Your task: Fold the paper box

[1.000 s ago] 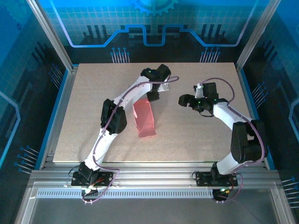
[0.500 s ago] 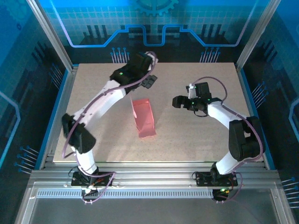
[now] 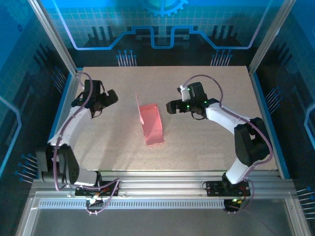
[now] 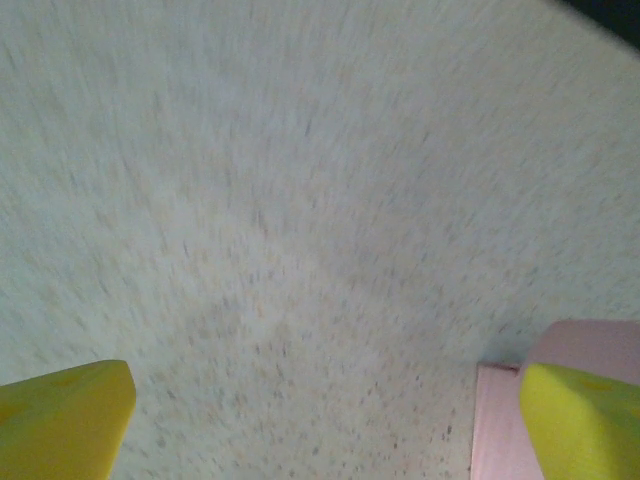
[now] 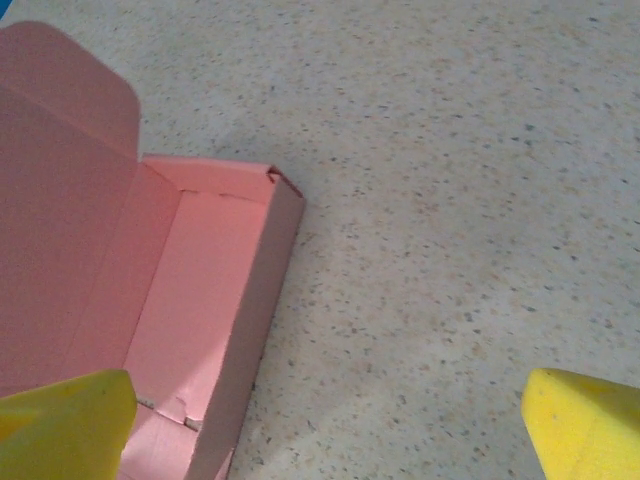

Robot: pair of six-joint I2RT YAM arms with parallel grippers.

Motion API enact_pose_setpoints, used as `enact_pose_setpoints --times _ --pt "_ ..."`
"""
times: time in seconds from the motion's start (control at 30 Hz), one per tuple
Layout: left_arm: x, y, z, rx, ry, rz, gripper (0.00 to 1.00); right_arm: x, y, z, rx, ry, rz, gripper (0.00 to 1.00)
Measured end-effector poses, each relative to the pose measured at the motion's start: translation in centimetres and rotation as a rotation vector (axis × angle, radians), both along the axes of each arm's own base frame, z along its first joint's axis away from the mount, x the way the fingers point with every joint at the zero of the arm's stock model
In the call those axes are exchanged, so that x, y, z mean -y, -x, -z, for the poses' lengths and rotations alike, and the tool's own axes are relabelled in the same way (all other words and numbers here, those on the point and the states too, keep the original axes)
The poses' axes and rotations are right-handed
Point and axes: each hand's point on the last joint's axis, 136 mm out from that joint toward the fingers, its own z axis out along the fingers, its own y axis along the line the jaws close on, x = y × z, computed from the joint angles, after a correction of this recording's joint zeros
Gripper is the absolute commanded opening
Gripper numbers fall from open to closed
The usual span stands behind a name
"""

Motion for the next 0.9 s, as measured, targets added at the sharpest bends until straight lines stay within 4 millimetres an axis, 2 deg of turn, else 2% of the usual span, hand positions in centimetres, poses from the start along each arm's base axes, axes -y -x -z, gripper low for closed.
enact_pose_setpoints --times 0.13,0.17,0.3,0.33,0.4,0.5,0.6,0.67,0.77,0.9 --pt "2.8 -1.0 6.4 -0.123 0.182 0.006 0.78 -0.7 0.3 0.0 0.007 0.005 -0.019 1.0" --pt "3.4 -1.3 7.4 -0.14 0.217 0.016 0.75 -0.7 0.3 0.0 0.006 0.005 -0.02 1.0" --pt "6.7 -2.1 12.2 -0.238 0.345 0.057 0.51 -0.6 0.3 0.2 0.008 0.005 -0.019 1.0" --pt "7.1 -2.2 12.7 -0.25 0.345 0.06 0.45 -0.5 0.4 0.3 0.007 0.008 -0.016 1.0" --pt "8.0 -3.0 12.5 -0.257 0.369 0.07 0.35 -0.2 0.7 0.8 0.002 0.017 -0.01 1.0" --pt "11.4 -5.6 12.2 -0.227 0.412 0.153 0.26 0.6 1.6 1.1 -0.006 0.028 0.002 1.0" --pt "14.7 -5.8 12.9 -0.248 0.445 0.233 0.26 1.6 2.2 0.7 0.005 0.026 0.018 1.0" --pt "16.0 -5.8 13.3 -0.268 0.456 0.261 0.26 2.4 2.7 0.1 0.018 0.02 0.031 1.0" --pt "16.8 -7.2 12.6 -0.26 0.472 0.284 0.26 3.9 3.2 -0.9 0.044 0.009 0.062 1.0" --pt "20.1 -8.6 12.0 -0.245 0.482 0.367 0.26 6.1 3.8 -1.0 0.056 0.001 0.106 0.98"
